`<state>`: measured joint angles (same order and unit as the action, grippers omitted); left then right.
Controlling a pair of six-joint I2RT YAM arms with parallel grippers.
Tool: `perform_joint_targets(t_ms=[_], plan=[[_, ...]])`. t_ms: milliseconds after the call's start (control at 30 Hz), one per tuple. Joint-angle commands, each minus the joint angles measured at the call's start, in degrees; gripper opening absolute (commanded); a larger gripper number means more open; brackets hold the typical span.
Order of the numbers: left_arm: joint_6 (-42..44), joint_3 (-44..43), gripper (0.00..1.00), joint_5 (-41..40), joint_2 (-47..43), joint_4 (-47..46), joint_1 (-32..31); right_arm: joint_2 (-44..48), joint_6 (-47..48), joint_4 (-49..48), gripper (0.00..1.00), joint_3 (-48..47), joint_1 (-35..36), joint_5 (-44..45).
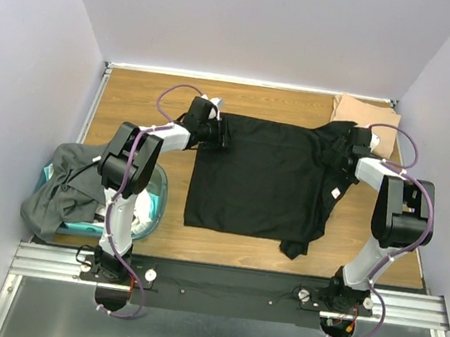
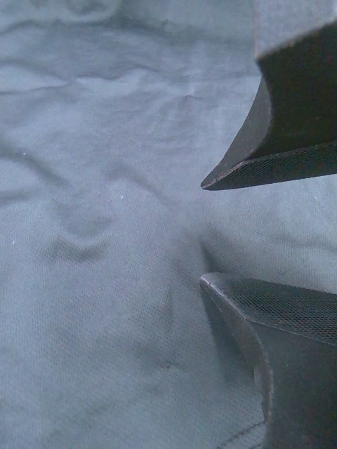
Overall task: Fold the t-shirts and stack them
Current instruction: Flatten the tshirt out
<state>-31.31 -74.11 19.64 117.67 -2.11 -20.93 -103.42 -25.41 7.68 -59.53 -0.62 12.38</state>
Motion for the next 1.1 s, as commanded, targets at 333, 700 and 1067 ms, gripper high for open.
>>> perform_joint_targets(t_ms=[333, 700, 1067], plan=[[5.5, -6.3, 0.59, -3.2, 6.4, 7.1, 4.9, -4.5, 5.5, 0.8, 0.96, -2.5, -2.5, 2.3], [10.7, -21.6, 0.59, -3.2, 11.9, 12.7, 5.2, -7.6, 13.7, 1.4, 0.99, -12.6, -2.8, -2.3], [9.7, -17.0, 0.59, -4.0, 0.8, 14.9, 5.1, 5.9, 7.7, 5.0, 0.98, -8.2, -2.5, -15.3]])
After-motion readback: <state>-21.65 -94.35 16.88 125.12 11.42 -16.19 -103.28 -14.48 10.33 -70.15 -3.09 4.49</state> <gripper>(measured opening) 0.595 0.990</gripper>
